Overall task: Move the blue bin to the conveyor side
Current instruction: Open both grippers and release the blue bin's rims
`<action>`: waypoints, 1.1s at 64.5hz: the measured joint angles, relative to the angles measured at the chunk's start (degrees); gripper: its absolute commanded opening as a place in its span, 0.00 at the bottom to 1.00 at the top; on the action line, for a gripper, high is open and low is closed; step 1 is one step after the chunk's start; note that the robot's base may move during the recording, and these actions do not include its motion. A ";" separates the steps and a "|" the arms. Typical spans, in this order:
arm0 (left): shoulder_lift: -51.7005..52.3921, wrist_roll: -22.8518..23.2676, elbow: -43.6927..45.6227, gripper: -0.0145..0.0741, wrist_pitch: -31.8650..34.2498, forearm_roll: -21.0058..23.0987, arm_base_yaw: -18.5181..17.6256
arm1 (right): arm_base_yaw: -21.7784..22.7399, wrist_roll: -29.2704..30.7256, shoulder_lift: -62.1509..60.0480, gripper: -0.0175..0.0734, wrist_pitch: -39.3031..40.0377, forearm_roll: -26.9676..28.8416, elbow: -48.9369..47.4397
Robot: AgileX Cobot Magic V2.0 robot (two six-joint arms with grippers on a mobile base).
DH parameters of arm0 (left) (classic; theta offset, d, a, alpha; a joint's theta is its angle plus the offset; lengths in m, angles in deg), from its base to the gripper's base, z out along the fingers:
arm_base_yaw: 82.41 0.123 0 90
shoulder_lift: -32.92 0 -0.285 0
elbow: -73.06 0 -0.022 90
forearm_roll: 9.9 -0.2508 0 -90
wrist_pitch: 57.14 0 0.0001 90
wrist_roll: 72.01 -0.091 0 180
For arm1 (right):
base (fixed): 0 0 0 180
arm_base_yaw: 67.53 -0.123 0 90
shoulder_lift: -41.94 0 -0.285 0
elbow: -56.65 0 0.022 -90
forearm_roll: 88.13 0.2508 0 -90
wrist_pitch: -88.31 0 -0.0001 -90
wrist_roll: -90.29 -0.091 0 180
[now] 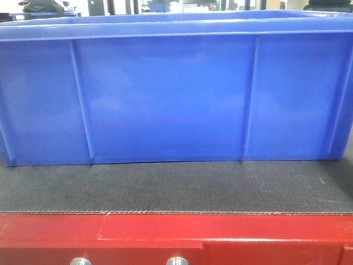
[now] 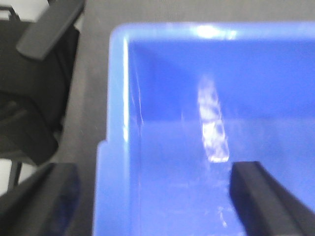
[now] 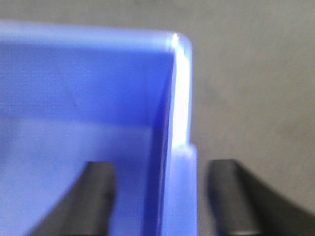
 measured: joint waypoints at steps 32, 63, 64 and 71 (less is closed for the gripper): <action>9.77 0.00 9.98 0.19 -3.56 -0.57 0.00 | 0.00 0.00 -11.83 0.11 -2.10 0.82 -12.89; 27.59 0.00 2.03 0.18 -4.79 1.24 0.00 | 0.00 0.00 -27.31 0.10 -0.97 1.06 -3.20; 28.12 0.00 1.24 0.18 -4.51 1.24 0.00 | 0.00 0.17 -27.88 0.10 -0.54 1.08 -2.35; 32.92 0.00 -6.10 0.18 -0.93 1.24 0.00 | 0.00 0.90 -32.91 0.10 3.56 1.18 5.78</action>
